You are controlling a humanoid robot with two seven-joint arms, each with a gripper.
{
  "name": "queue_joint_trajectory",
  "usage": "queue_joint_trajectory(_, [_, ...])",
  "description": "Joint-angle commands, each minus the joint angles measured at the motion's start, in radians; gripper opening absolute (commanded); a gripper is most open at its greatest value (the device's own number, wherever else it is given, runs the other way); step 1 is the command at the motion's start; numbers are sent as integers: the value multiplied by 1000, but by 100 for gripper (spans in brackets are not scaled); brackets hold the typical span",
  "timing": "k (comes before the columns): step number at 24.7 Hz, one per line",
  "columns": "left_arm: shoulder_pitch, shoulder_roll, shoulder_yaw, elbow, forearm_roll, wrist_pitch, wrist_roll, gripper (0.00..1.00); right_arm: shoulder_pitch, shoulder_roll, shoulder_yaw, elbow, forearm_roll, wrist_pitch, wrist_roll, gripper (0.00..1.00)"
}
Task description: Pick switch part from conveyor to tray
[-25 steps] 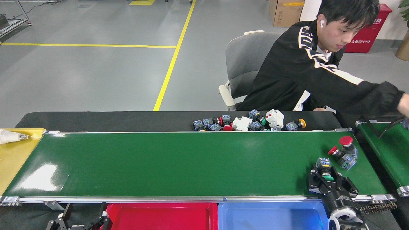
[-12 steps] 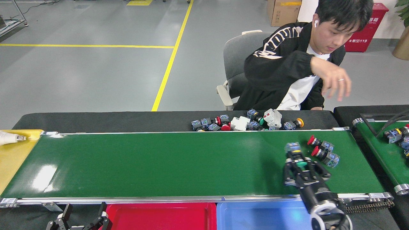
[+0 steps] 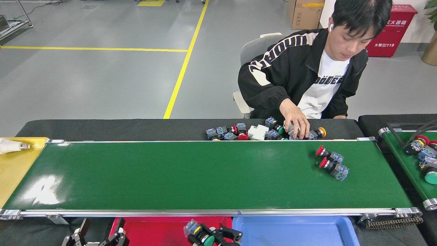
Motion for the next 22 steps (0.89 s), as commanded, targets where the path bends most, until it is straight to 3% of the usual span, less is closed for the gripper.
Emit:
queue_joint_trajectory(1, [-1,0,1,-13,-3,10,4,100,-10,15,-3,-14,0,7,-8,99])
queue_joint_trajectory(4, [2,0,7,-11,-3,10,4,100,-14,7,-70,-81,2,61,-9,99])
queue_joint_trajectory(8, [3,0,5,-11,-3,10,4,100,-49,11,-326,-107,7,213,-20,99])
queue_joint_trajectory(11, [12,0,7,-11,-3,10,4,100,-42,-10,-477,-112,8,251,-69,99])
queue_joint_trajectory(15, [12,2,7,-11,-3,10,6,100,90,-70,-638,-156,7,248,-106,99])
queue_joint_trajectory(20, [20,2,16,-11,-3,10,6,100,259,-90,-653,-161,8,247,-252,99])
queue_joint_trajectory(22, [20,2,14,-11,-3,10,6,100,276,-87,-651,-159,8,247,-252,99])
